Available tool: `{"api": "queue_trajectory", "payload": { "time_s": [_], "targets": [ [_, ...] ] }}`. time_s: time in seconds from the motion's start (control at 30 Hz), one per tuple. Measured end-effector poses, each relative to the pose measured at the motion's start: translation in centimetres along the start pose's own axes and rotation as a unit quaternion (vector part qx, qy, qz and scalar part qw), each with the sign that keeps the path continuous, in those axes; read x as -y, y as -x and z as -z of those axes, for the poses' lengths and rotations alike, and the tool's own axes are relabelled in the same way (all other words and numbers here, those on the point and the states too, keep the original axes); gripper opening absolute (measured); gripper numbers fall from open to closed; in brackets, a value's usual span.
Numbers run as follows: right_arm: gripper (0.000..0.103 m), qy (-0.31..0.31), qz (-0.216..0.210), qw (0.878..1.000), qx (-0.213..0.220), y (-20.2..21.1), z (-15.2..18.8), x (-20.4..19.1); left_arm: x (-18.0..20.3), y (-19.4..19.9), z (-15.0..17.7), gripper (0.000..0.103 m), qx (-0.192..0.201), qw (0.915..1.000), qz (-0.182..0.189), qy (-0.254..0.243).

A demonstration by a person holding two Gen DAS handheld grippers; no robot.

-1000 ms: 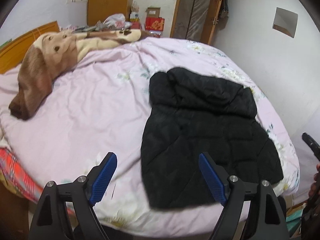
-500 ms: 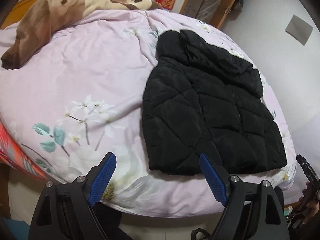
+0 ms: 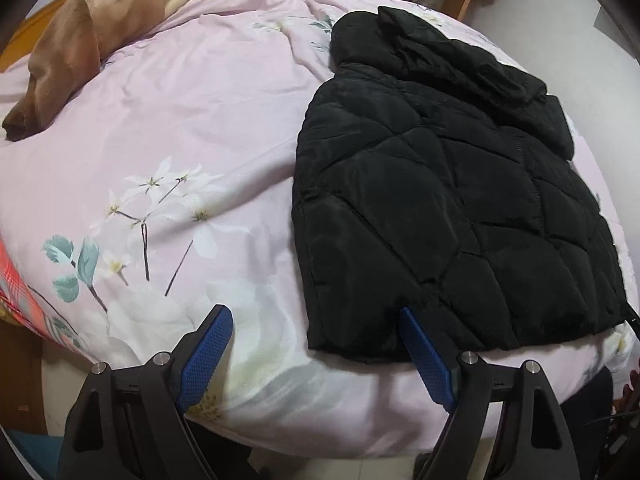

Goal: Fold large clothes

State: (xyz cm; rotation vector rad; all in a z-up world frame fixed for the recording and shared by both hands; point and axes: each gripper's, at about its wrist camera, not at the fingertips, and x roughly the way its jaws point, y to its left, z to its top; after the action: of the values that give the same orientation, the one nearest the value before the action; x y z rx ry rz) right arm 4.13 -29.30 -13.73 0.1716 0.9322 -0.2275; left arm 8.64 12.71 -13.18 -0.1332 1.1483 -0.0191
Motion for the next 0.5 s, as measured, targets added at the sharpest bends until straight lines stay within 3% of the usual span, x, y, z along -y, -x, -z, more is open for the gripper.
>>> {"api": "queue_trajectory", "payload": {
  "time_s": [0.13, 0.5],
  "targets": [
    [0.078, -0.008, -0.01, 1.0, -0.014, -1.1, 0.1, 0.3, 0.7, -0.8, 0.0, 0.085, -0.006, 0.9996, -0.02, -0.018],
    [0.078, -0.005, -0.012, 0.999, -0.033, -2.6, 0.1, -0.2, 0.7, -2.7, 0.0, 0.086, -0.029, 0.9989, -0.034, 0.012]
  ]
}}
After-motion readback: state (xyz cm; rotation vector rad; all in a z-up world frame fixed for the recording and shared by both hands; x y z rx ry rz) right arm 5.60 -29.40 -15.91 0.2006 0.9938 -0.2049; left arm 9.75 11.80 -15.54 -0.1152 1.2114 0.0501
